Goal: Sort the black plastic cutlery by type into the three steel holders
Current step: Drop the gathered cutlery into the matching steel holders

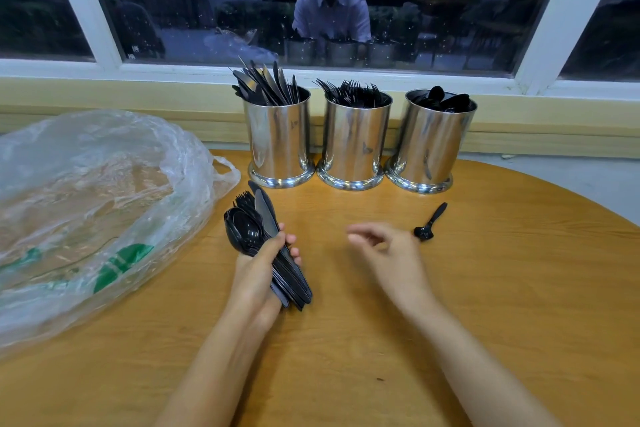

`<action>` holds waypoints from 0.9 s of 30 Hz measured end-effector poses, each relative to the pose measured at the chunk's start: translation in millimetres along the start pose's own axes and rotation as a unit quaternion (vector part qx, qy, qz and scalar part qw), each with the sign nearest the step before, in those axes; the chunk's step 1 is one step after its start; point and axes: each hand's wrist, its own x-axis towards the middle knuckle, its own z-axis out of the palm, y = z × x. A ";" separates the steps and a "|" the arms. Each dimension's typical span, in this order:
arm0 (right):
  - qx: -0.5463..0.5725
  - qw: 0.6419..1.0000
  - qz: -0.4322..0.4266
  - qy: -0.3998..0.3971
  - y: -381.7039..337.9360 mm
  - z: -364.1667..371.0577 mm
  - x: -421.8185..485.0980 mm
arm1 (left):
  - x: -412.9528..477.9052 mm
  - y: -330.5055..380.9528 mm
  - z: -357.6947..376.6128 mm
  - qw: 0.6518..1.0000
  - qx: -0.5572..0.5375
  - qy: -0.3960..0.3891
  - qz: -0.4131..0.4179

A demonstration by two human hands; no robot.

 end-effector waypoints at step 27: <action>-0.215 0.976 0.017 0.005 36.9 -42.3 36.1 | 3.1 -2.6 -1.8 0.999 -0.007 0.001 -0.033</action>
